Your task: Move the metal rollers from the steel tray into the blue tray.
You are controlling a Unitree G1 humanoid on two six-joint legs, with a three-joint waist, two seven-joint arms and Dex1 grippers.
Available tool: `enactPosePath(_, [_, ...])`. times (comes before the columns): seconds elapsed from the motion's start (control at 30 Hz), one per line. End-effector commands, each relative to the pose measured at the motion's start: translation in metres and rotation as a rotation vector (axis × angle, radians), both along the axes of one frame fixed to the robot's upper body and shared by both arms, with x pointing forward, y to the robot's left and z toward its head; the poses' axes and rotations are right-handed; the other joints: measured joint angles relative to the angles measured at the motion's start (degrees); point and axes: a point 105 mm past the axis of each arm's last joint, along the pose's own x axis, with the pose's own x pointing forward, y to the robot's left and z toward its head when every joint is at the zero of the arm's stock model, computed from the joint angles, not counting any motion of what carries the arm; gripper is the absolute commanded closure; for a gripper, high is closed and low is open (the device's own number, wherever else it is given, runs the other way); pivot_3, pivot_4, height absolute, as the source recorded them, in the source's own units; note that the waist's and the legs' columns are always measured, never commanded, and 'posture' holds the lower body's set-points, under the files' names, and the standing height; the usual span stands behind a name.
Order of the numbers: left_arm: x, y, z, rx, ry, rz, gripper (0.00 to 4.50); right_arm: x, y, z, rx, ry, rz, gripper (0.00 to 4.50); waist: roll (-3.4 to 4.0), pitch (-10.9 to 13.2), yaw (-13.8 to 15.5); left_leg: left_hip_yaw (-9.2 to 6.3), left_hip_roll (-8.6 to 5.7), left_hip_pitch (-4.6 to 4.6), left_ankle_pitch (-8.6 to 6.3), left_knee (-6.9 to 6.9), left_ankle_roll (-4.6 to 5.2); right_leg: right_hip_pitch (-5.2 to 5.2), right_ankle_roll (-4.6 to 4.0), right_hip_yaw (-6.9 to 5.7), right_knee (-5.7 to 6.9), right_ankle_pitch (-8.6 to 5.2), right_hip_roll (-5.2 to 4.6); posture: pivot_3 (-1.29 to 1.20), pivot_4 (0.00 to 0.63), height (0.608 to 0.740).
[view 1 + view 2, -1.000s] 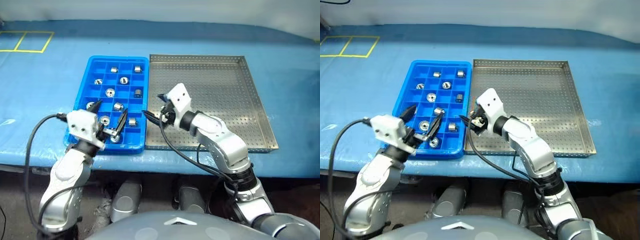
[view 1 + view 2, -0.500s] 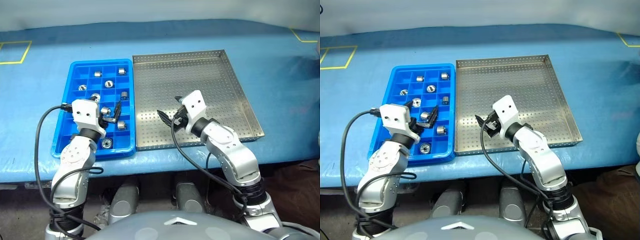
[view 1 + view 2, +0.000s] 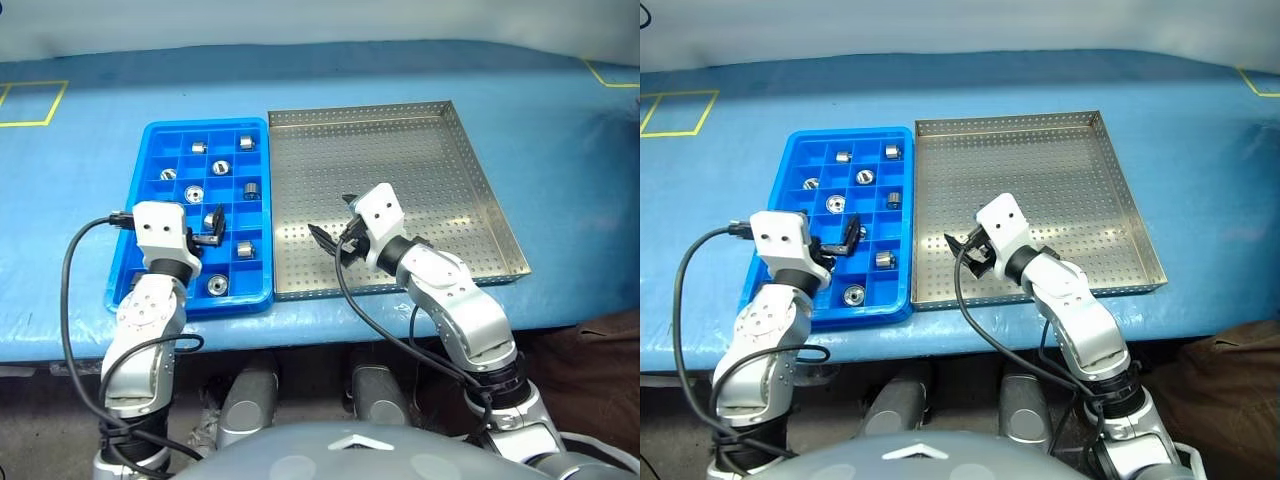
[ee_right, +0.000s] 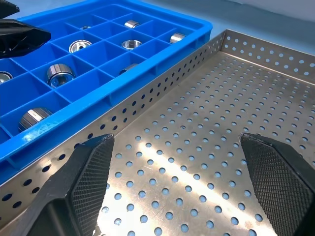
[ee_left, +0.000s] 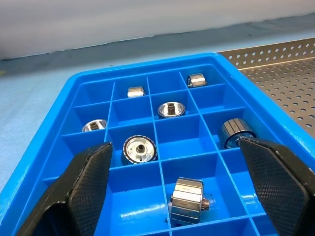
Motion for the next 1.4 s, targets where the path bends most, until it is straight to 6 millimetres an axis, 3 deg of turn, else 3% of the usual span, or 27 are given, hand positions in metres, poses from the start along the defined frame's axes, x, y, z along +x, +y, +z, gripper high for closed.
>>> enactPosePath(0.03, [-0.0037, 0.0023, 0.0118, 0.007, -0.053, 0.016, 0.0, -0.002, 0.0025, 0.0088, 0.01, -0.037, 0.017, 0.18, 0.0, 0.0, 0.03, 0.0, 0.0, 0.0, 0.0, 0.0, 0.0, 0.0, 0.0, 0.0, 0.0, 0.0, 0.0, 0.08, 0.15, 0.74])
enactPosePath(1.4, [-0.0026, 0.0084, 0.0197, 0.036, -0.08, 0.02, 0.0, 0.0007, 0.0067, 0.0177, 0.041, -0.078, 0.026, 0.18, 0.0, 0.0, 0.09, 0.0, 0.0, 0.0, 0.0, 0.04, 0.0, 0.01, 0.0, 0.0, 0.02, 0.01, 0.0, 0.09, 0.15, 0.74])
